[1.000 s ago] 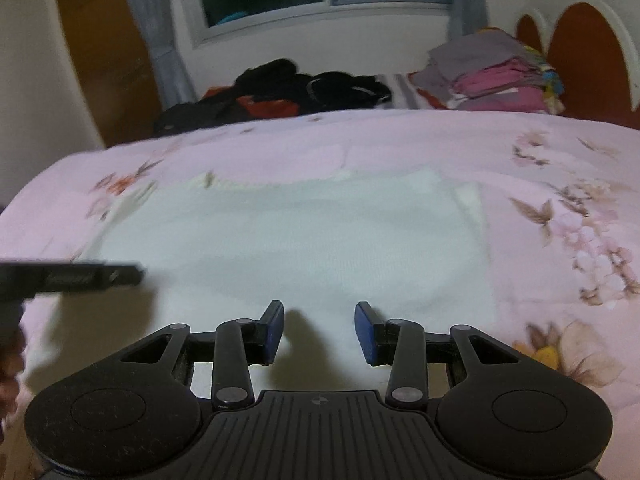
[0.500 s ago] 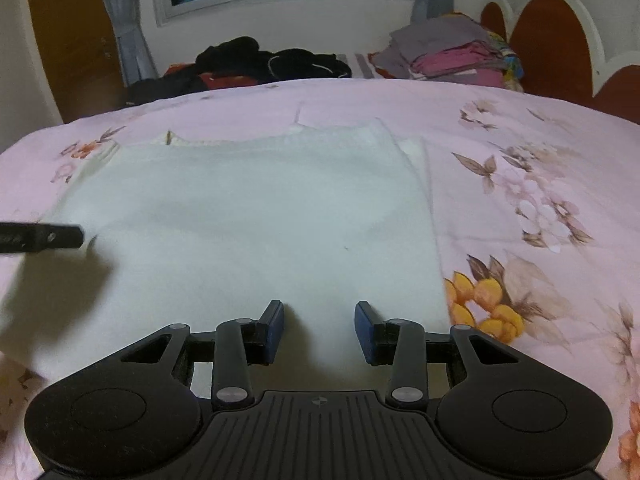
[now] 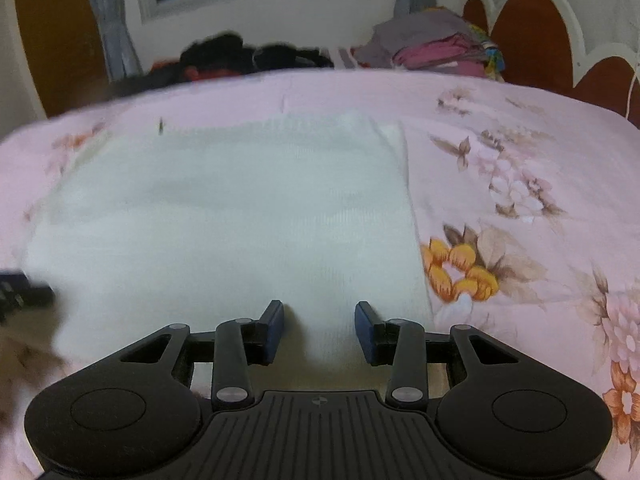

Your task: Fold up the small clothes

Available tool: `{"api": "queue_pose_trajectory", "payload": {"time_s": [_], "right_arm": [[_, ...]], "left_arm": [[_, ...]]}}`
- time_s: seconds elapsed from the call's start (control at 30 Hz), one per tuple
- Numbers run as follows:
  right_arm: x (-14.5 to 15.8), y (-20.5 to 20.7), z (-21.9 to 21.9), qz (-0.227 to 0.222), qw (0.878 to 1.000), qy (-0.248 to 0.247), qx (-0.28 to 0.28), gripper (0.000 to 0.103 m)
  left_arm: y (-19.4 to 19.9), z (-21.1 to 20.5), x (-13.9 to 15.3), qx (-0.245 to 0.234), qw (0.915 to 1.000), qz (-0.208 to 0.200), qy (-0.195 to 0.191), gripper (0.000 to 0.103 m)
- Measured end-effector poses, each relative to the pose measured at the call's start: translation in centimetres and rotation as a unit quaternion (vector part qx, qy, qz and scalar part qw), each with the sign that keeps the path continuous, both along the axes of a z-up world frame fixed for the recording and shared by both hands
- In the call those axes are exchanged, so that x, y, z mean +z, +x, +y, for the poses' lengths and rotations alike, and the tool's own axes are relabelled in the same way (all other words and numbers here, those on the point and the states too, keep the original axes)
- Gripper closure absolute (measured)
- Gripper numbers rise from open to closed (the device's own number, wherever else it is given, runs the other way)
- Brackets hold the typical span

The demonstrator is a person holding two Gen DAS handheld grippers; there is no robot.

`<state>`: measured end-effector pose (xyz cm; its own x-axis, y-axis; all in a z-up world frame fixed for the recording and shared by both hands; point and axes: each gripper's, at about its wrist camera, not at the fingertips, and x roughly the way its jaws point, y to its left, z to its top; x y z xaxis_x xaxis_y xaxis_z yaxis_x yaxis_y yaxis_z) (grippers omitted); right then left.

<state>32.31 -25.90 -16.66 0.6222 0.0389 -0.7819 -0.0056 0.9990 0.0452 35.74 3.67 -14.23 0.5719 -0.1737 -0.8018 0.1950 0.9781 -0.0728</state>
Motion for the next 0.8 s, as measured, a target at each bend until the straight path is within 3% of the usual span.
{"api": "queue_pose_trajectory", "payload": {"time_s": [0.17,0.5,0.8], "right_arm": [[0.9,-0.5,-0.1,-0.006,1.000,0.022,-0.006,0.064],[2.7,-2.1,1.6,-0.020,0.998,0.053,0.004,0.064],[3.2,-3.6,3.0,-0.023,0.998,0.054,0.012,0.064]], "left_arm": [[-0.9,0.4,0.7,0.010,0.9999,0.005,-0.012,0.041],[-2.4,0.9,1.3,0.029,0.9985,0.022,-0.041,0.037],[-4.1,2.2,0.7,0.049,0.9919,0.057,-0.103,0.035]]}}
